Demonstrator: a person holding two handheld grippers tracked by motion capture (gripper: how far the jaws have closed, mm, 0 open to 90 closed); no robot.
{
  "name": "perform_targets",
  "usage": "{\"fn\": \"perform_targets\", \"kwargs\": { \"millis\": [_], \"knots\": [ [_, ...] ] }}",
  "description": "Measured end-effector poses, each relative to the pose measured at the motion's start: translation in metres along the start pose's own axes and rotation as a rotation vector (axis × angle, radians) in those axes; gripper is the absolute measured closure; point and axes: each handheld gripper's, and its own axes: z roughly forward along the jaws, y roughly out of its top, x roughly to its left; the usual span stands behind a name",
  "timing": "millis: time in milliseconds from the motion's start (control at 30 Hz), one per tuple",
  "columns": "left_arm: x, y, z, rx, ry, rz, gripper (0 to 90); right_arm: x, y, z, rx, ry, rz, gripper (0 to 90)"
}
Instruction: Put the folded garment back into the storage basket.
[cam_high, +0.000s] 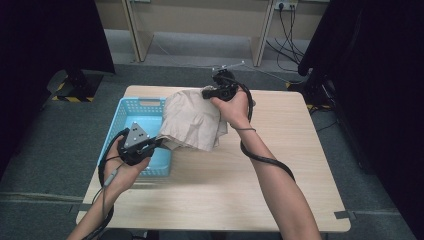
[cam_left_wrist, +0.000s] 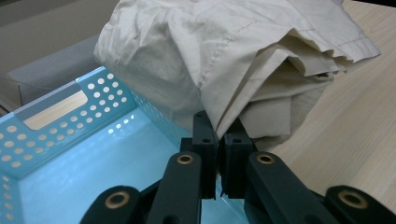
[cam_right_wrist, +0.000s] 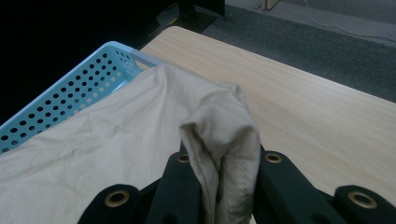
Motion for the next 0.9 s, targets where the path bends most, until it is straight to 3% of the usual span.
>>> {"fn": "perform_targets", "kwargs": {
  "millis": [900],
  "knots": [
    [0.017, -0.012, -0.015, 0.018, 0.036, -0.012, 86.6, 0.022, 0.012, 0.02, 0.011, 0.029, -0.023, 84.5]
  ]
}}
